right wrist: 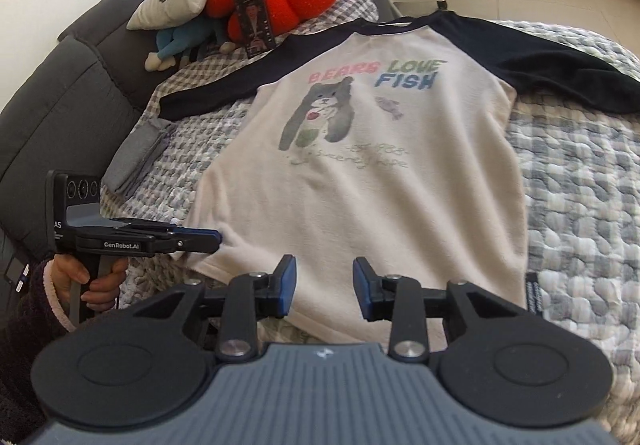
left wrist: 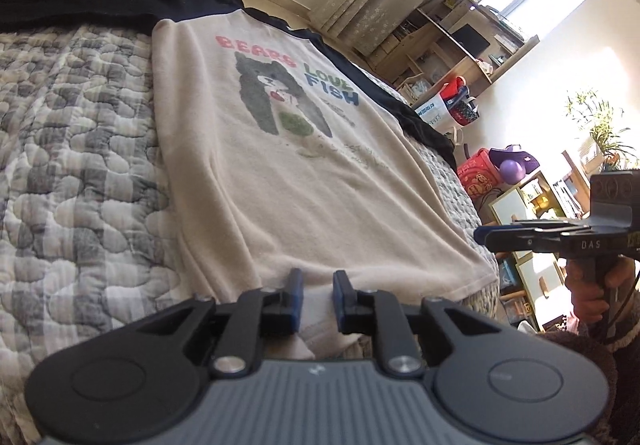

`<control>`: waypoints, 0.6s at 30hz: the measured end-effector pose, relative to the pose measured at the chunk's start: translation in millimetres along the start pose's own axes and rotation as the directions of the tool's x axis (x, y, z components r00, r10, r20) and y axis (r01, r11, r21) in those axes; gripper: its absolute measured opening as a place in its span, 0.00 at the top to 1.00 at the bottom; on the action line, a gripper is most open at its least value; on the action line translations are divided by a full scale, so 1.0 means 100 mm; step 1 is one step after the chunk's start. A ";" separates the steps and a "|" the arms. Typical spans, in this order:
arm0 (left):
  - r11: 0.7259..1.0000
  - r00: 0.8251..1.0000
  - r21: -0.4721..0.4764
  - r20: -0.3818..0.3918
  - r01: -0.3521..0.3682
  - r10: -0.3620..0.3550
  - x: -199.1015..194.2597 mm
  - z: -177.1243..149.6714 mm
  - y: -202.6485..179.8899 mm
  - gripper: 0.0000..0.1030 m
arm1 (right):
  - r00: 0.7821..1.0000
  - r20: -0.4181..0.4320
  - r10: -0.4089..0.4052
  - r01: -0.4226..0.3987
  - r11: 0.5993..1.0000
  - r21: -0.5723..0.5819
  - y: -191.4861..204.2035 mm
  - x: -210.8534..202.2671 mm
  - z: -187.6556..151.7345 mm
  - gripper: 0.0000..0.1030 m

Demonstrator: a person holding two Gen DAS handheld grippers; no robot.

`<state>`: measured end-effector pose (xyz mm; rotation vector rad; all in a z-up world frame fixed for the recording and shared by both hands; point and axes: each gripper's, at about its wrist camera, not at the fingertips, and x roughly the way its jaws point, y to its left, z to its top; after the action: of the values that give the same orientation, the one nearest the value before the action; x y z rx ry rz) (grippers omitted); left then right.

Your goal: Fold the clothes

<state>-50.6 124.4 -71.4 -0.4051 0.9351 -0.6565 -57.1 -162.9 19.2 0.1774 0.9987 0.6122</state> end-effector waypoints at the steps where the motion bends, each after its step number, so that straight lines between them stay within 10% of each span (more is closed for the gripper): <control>1: 1.000 1.000 0.007 0.008 0.003 -0.003 -0.01 -0.02 -0.01 0.82 | 0.999 -0.018 0.026 -0.027 1.000 -0.015 0.08 0.11 0.08 0.65; 18: 0.998 0.996 0.008 0.066 0.059 -0.059 -0.10 -0.16 0.08 0.81 | 0.959 -0.218 0.181 -0.201 0.977 -0.076 0.88 1.47 0.64 0.65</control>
<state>-66.0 136.3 -78.7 -0.4477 0.8607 -0.6955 18.5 -0.6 -17.5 0.1255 1.1608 0.8686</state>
